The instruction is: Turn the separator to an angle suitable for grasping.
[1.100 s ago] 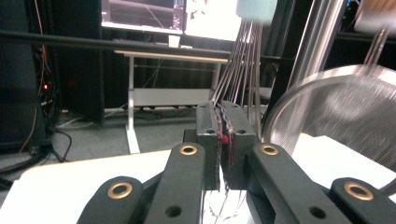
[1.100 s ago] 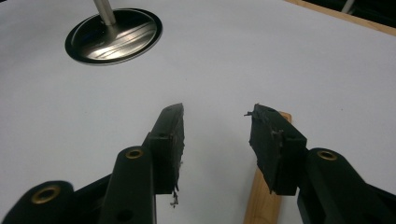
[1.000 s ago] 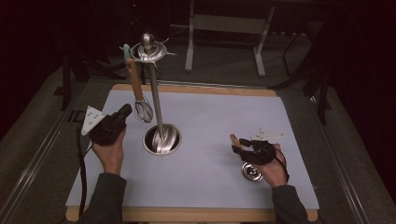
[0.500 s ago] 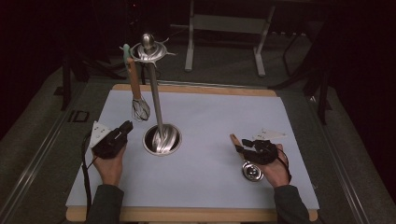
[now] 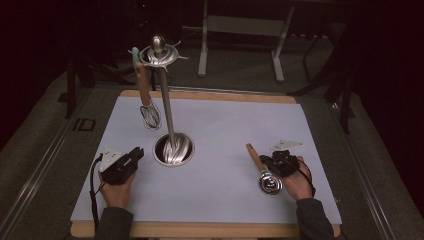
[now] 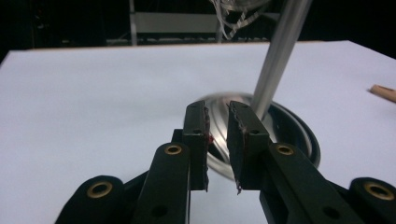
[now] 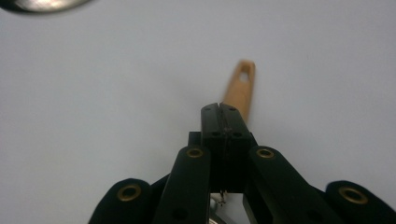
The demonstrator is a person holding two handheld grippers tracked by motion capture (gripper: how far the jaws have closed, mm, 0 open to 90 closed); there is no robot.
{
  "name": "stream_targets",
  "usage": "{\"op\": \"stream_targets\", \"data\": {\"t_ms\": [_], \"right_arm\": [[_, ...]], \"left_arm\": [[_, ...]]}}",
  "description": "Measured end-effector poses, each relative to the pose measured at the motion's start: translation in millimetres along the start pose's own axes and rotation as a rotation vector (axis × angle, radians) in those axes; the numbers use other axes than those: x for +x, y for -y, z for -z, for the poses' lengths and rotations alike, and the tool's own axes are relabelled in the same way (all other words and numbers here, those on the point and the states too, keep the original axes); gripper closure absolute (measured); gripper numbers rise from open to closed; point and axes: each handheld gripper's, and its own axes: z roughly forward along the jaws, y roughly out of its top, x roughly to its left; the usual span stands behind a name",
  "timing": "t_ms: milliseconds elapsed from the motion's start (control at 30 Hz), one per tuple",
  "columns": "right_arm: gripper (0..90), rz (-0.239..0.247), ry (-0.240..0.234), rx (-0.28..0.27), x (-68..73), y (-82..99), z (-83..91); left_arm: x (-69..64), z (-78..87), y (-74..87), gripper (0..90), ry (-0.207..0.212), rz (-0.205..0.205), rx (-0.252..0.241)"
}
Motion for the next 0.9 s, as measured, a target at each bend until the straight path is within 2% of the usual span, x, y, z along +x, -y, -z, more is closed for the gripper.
{"op": "stream_targets", "data": {"t_ms": [133,233,367,433,733,900], "right_arm": [[88.6,-0.033,0.002,0.05,-4.5,3.9,-4.3],[81.0,-0.049,-0.016,0.07,-6.8,6.7,-4.7],[74.5,-0.067,-0.037,0.111,-8.8,10.7,-7.6],[69.3,-0.091,-0.064,0.126,-10.8,12.1,-8.8],[62.4,-0.15,-0.102,0.167,-13.6,15.6,-15.9],[62.0,-0.164,-0.126,0.157,-12.1,15.1,-15.5]], "left_arm": [[0.1,0.5,8.8,78.1,-0.009,0.0,0.023],[2.8,0.6,12.9,77.9,-0.014,0.022,0.028],[3.3,1.6,14.8,77.2,-0.017,0.024,0.023],[2.8,1.4,15.5,76.5,-0.02,0.022,0.023],[1.5,0.7,16.4,75.6,-0.02,0.009,0.023],[1.2,0.1,16.5,74.8,-0.021,0.007,0.025]]}}
